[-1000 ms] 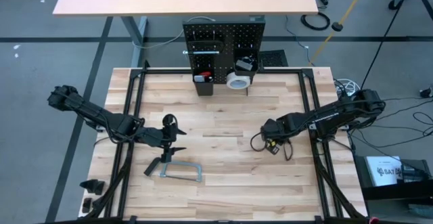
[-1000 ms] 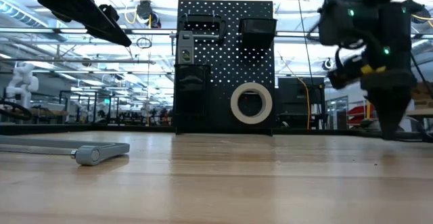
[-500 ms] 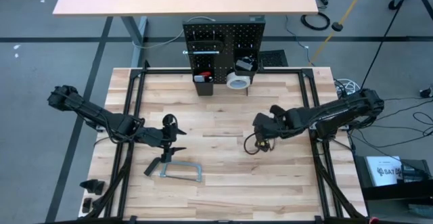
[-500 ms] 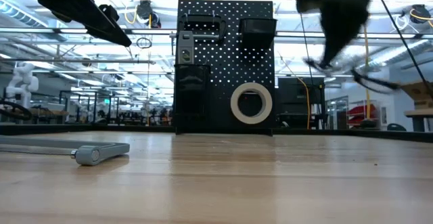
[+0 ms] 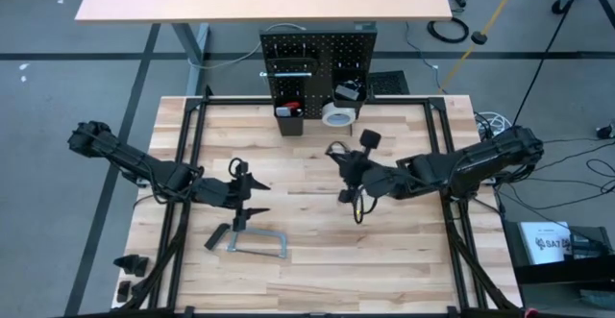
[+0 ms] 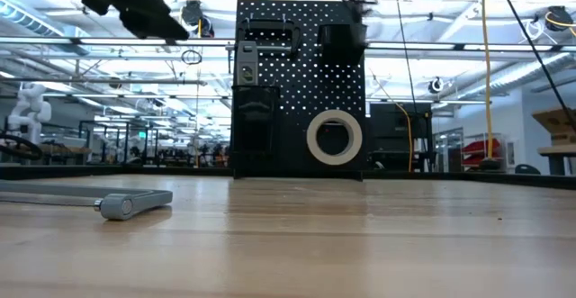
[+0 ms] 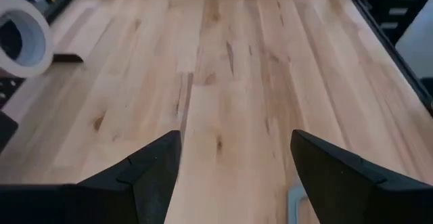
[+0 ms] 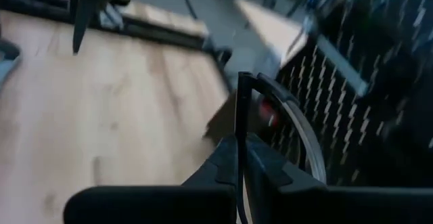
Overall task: Hang tools onto peg board
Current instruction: Put the black safety glasses into the left black tool bin
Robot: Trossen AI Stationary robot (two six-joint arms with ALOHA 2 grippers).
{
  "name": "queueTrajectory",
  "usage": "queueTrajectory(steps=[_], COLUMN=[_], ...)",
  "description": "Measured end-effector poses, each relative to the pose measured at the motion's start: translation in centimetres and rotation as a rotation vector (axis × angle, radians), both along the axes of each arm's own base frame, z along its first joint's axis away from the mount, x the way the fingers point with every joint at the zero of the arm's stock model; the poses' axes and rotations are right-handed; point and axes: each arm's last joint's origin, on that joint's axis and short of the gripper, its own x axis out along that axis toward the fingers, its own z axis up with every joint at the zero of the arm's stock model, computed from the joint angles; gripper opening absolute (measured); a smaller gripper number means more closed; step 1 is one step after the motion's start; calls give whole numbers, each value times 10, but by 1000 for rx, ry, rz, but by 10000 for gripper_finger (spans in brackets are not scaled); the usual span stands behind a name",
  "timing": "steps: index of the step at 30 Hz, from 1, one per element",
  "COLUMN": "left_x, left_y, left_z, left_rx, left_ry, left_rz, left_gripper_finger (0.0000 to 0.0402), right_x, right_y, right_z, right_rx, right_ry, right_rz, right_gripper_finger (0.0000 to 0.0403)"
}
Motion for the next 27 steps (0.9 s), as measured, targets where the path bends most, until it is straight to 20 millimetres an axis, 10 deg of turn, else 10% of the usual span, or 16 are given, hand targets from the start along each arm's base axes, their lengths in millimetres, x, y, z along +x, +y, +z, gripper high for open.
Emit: queueTrajectory(steps=[11,27], left_x=[-9,-27], left_y=[6,18], left_z=[-27,-20], left_rx=[6,85], left_ry=[-58,-231], left_rz=[96,155], left_gripper_finger=[283,283], right_x=[51,101], right_y=[-6,-102], right_z=[13,5], right_rx=[-329,-360], right_ry=[-205,-436], right_rz=[54,-133], right_gripper_finger=[0,0])
